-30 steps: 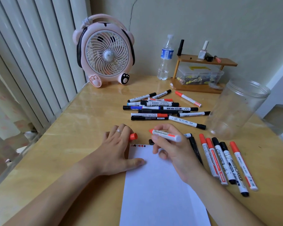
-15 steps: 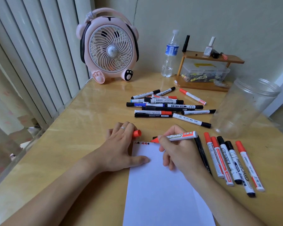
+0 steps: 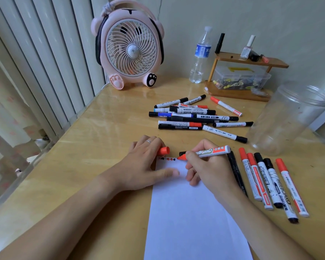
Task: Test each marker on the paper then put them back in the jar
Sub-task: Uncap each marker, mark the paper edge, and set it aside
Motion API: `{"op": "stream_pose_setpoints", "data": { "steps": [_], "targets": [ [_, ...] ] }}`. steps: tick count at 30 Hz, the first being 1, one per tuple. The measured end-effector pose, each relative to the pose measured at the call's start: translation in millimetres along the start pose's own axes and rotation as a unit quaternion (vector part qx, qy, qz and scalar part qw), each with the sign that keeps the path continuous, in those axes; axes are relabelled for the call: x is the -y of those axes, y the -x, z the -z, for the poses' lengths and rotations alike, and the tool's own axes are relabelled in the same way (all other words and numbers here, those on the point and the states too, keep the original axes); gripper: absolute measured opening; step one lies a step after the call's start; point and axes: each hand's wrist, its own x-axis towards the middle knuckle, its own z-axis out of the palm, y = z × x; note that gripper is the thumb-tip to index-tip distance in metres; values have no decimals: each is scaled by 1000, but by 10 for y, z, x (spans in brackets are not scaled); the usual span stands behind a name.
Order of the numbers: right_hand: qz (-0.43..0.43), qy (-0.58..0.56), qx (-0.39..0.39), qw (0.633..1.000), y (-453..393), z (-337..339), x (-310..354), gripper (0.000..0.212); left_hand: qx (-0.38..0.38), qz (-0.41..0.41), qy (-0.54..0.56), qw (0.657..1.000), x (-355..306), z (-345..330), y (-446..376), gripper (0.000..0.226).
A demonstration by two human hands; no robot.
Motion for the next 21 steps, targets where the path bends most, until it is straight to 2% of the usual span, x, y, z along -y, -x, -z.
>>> {"op": "stream_pose_setpoints", "data": {
  "steps": [5, 8, 11, 13, 17, 21],
  "targets": [
    [-7, -4, -3, 1000, 7, -1, 10, 15, -84, 23, 19, 996, 52, -21, -54, 41],
    [-7, -4, 1, 1000, 11, 2, 9, 13, -88, 25, -7, 996, 74, -29, -40, 28],
    [-9, -2, 1, 1000, 7, 3, 7, 14, -60, 35, -17, 997, 33, -23, -29, 24],
    [-6, 2, 1, 1000, 6, 6, 10, 14, -21, 38, -27, 999, 27, -14, -15, 32],
    [1, 11, 4, 1000, 10, 11, 11, 15, 36, 13, -71, 997, 17, 11, 25, 71],
    [1, 11, 5, 1000, 6, 9, -1, 16, 68, 25, -99, 992, -10, 37, 14, 83]
  ]
}}
